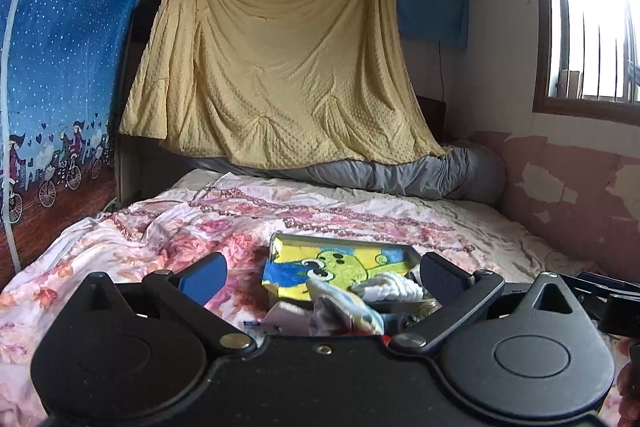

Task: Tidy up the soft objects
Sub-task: 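Lift both tools out of the tray and move back toward the pile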

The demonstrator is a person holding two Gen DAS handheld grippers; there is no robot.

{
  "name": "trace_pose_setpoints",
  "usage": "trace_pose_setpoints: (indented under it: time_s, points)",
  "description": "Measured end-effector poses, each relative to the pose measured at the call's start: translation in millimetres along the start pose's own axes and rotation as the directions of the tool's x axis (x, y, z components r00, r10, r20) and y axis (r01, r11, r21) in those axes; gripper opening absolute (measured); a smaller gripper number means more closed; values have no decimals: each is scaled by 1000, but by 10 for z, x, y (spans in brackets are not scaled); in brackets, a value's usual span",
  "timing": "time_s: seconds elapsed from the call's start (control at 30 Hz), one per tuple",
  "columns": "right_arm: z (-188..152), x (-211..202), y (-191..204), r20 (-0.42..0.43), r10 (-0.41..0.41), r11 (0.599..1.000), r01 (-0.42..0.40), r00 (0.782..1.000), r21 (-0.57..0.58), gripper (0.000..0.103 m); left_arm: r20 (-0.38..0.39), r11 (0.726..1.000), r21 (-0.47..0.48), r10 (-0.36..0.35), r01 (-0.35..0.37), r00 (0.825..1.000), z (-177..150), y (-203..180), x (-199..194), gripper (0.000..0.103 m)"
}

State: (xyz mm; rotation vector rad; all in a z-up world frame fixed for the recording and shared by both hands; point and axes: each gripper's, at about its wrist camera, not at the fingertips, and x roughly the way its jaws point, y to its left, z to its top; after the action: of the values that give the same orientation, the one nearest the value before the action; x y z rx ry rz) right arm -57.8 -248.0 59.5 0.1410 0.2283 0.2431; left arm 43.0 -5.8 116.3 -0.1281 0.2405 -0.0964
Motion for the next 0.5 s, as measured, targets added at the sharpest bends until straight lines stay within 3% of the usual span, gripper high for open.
trace_pose_setpoints:
  time_s: [0.27,0.5]
  points:
    - [-218,-38,62,-61,-36,999,36,997,9,103,-41,1000,-1,21,-21,999,-346,102,-10,102]
    - [-305,-81,50,-131,-56,998,57,990,0,103,-143,1000,-19,7,-10,990,-668,205,76,102]
